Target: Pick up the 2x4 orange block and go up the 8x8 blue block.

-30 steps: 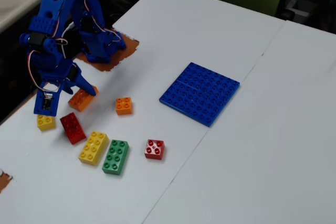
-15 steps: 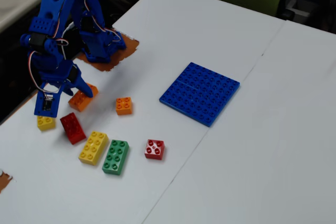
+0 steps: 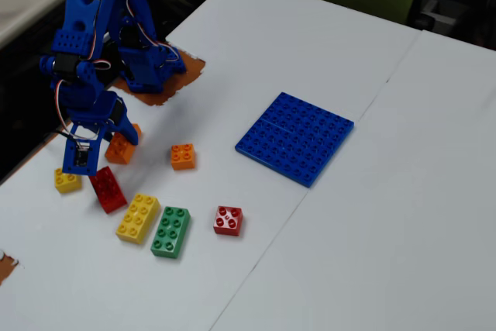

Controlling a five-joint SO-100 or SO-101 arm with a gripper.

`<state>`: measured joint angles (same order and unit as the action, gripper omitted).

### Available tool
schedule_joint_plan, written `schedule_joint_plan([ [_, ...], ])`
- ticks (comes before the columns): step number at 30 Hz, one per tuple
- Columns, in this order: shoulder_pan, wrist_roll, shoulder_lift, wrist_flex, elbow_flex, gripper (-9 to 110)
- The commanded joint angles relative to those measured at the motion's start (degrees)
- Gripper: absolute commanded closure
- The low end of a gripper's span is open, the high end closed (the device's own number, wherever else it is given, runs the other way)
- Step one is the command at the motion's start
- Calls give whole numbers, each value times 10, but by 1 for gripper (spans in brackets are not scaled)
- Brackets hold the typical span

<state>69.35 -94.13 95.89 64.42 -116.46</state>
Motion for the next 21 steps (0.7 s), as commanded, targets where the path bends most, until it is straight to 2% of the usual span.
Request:
schedule_joint_plan([
  [1,-9,-10,17,6,-1,94],
  [3,-13,-26,29,12,-1,102],
  [13,-65,-28,203,12,-2,102],
  [17,-144,-74,267,-2,4,102],
  [21,-253,18,269,-50,-6,101],
])
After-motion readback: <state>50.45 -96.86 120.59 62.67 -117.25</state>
